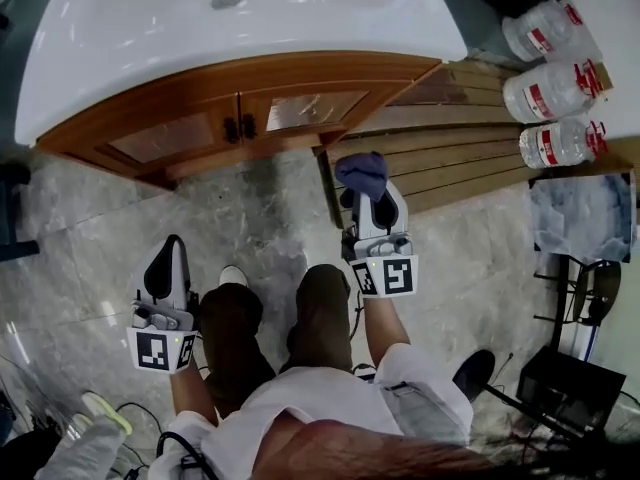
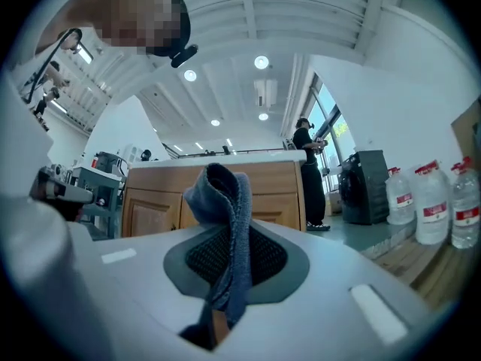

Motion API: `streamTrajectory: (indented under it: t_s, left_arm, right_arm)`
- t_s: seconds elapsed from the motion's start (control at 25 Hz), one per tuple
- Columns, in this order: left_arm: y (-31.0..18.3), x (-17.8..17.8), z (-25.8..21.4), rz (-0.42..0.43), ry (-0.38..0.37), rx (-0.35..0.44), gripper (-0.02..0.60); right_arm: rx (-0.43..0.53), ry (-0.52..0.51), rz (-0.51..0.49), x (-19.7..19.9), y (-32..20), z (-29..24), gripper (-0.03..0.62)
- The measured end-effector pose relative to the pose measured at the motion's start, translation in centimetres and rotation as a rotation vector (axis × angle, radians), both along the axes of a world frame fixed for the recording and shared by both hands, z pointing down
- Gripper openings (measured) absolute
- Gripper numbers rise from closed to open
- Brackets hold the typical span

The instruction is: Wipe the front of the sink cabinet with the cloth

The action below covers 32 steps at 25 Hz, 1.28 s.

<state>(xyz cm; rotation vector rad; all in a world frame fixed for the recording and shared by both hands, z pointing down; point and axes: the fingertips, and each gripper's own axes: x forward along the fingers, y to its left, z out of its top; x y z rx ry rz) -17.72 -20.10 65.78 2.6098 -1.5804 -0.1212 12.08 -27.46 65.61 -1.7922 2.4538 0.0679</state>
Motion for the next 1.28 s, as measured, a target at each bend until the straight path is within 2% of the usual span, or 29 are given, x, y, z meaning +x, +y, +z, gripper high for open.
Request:
streamTrajectory:
  t_s: [0.16,0.4,0.56,0.72,0.84,0.96,1.28]
  left_arm:
    - [-0.3,0.1,-8.8,0.002,0.010,-0.059,0.003]
    - [1.2,1.8,-30.6,0.022,0.030,-0.083,0.002]
    - [1.2,2.2,-44.2,0.049,0.031,-0.058,0.003]
    - [1.0,2.4,-53.3,0.100,0.037,0.003,0.003]
    - [0.3,1.8,-57.6,0.117,0.019,0.080,0.002]
    - [0.7,1.9,-59.8,0.126,-0.007,0.115,0.003]
    - [2.7,3.2,-59.9,0.097,-0.008,0.092,0.002]
  right_arm:
    - [-0.061,0.014,0.019,0.7,1.8,-10.2,0.052]
    - [-0.069,0.018,-0.004,0.2,5.6,-33.8,0.052]
    - [-0.027,-0.005,-0.023,-1.1,5.8,-47.8,0.052]
    - [0.007,-0.042,-0.045,-4.3,6.5,-56.1,0.052]
    - [0.060,-0.068,-0.049,-5.6,7.0,-59.5,0.052]
    - [0.082,-0.085,-0.056,-5.8,7.6,-61.1,0.052]
    - [0.091,-0.098,-0.086,-4.6,8.1,-62.6,0.052]
